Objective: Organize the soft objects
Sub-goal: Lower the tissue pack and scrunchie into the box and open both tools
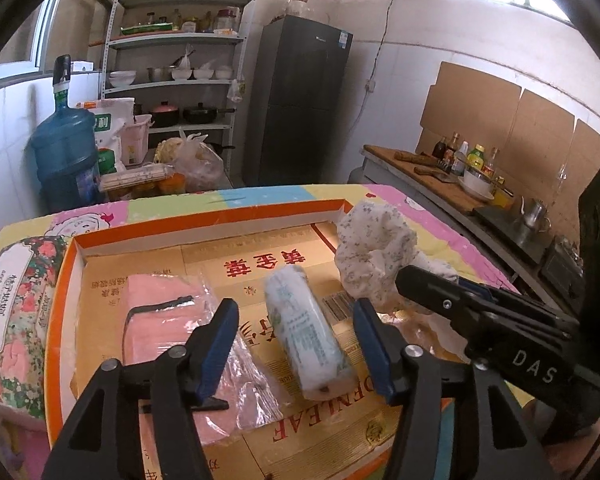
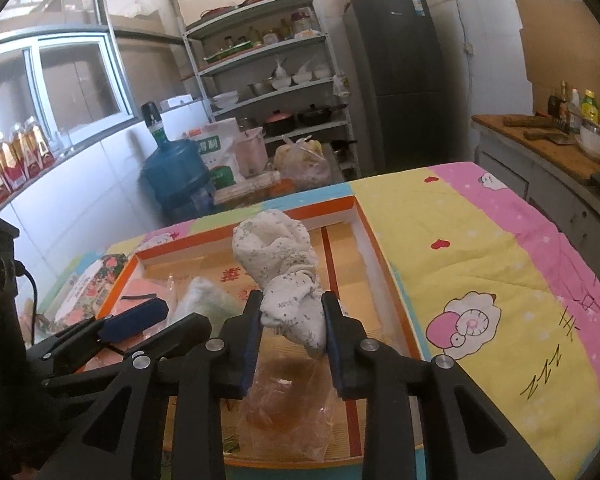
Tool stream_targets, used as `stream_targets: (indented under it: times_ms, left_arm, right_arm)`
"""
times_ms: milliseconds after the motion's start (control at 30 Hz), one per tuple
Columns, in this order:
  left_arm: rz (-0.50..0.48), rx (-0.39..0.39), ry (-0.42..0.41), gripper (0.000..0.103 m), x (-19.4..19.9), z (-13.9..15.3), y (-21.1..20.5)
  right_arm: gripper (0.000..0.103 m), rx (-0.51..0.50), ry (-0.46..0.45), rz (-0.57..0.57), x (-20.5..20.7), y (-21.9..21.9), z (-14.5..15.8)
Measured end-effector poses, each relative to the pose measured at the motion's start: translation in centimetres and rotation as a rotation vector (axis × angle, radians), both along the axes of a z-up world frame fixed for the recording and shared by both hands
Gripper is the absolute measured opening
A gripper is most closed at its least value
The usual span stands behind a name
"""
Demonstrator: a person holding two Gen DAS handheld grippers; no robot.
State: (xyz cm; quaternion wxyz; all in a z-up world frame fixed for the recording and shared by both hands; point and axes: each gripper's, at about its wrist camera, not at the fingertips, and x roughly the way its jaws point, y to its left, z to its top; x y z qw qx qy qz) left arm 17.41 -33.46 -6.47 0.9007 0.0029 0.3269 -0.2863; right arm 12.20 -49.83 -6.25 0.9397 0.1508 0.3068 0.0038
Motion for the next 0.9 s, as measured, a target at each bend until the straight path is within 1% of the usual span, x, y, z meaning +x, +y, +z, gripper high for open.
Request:
stream_targets:
  times_ms: [67, 133, 200, 233, 433, 667, 733, 767, 800, 900]
  left_arm:
    - [0.006, -0.001, -0.009, 0.066, -0.2, 0.2, 0.1]
    - [0.012, -0.006, -0.017, 0.070, -0.5, 0.5, 0.4]
    - [0.015, -0.009, -0.025, 0.073, -0.8, 0.9, 0.6]
    - [0.017, -0.009, -0.031, 0.073, -1.0, 1.1, 0.7]
    - [0.030, -0.003, -0.074, 0.073, -2.3, 2.2, 1.8]
    - [0.055, -0.004, -0.125, 0.074, -3.9, 3.6, 3.8]
    - [0.062, -0.004, -0.134, 0.078, -4.2, 3.8, 4.5]
    - [0.063, -0.008, -0.136, 0.083, -4.4, 3.9, 4.8]
    - [0.064, -0.012, -0.137, 0.086, -4.5, 4.1, 5.1]
    - [0.069, -0.020, -0.147, 0.086, -5.1, 4.5, 6.0]
  right_arm:
    - [0.032, 0.008, -0.007, 0.000, -0.3, -0.1, 0.2]
    - [0.039, 0.010, -0.016, -0.008, -0.7, -0.3, 0.4]
    - [0.044, 0.020, -0.024, -0.011, -1.1, -0.4, 0.6]
    - [0.045, 0.025, -0.029, -0.008, -1.3, -0.4, 0.7]
    - [0.049, 0.037, -0.049, 0.011, -2.1, 0.4, 1.5]
    - [0.049, 0.032, -0.060, 0.029, -2.8, 1.8, 2.2]
    - [0.051, 0.029, -0.063, 0.031, -3.1, 2.2, 2.4]
    - [0.053, 0.028, -0.065, 0.031, -3.2, 2.4, 2.5]
    - [0.058, 0.026, -0.067, 0.032, -3.4, 2.7, 2.7]
    - [0.062, 0.021, -0.077, 0.032, -3.9, 3.4, 3.1]
